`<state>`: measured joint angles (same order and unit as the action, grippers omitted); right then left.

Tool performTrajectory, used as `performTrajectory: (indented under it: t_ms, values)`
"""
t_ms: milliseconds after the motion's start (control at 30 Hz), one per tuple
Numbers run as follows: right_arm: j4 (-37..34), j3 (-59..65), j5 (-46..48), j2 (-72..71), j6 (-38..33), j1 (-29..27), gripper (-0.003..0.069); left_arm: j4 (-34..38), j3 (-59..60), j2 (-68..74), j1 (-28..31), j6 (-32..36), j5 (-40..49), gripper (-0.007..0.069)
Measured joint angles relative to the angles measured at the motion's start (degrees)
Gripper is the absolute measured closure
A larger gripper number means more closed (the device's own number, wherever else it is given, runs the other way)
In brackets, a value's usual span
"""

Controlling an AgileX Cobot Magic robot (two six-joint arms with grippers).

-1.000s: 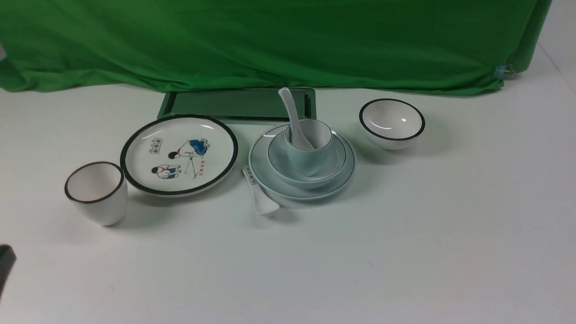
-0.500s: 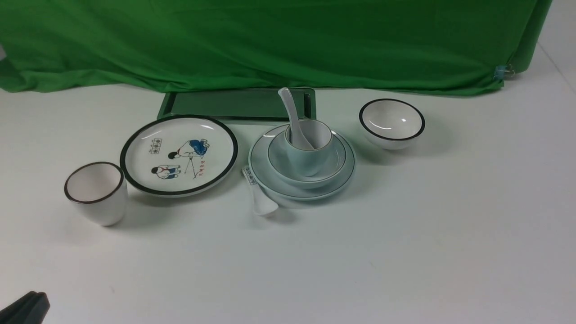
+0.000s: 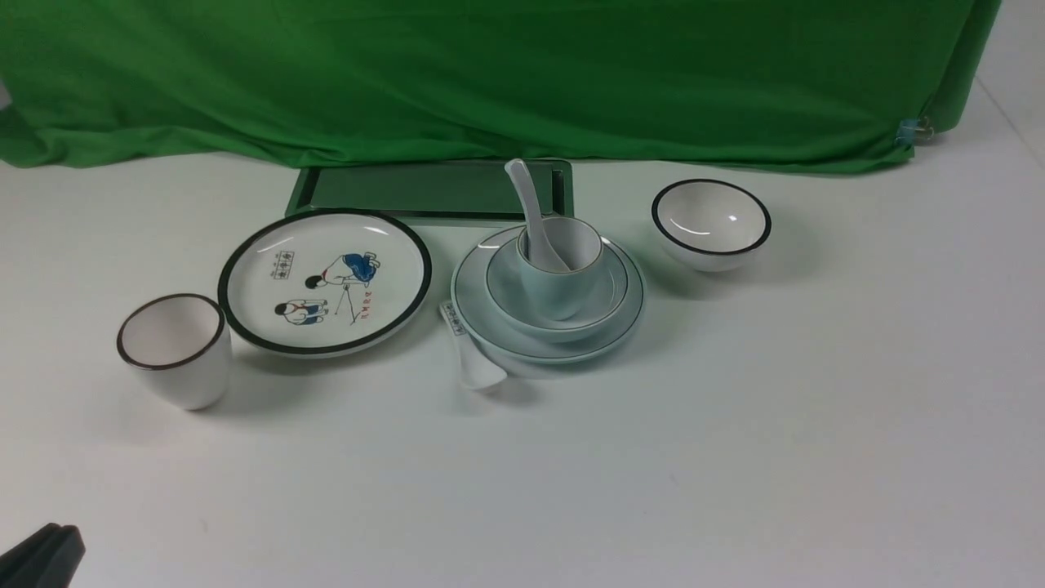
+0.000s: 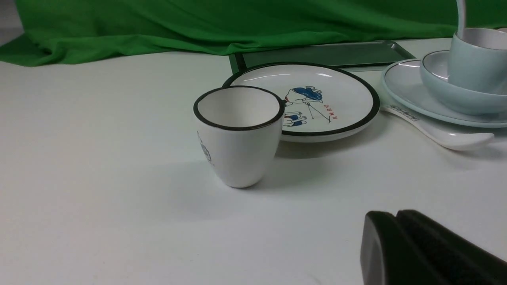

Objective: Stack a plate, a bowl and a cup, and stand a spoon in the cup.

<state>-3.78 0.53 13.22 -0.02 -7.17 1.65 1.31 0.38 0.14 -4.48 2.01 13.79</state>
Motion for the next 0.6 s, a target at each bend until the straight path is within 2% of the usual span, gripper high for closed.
performTrajectory:
  t_ms: [600]
  values:
    - [0.0,0.0,0.0,0.0,0.0,0.0,0.0496,-0.2,0.0,0.0,1.3,0.0,-0.3,0.0653]
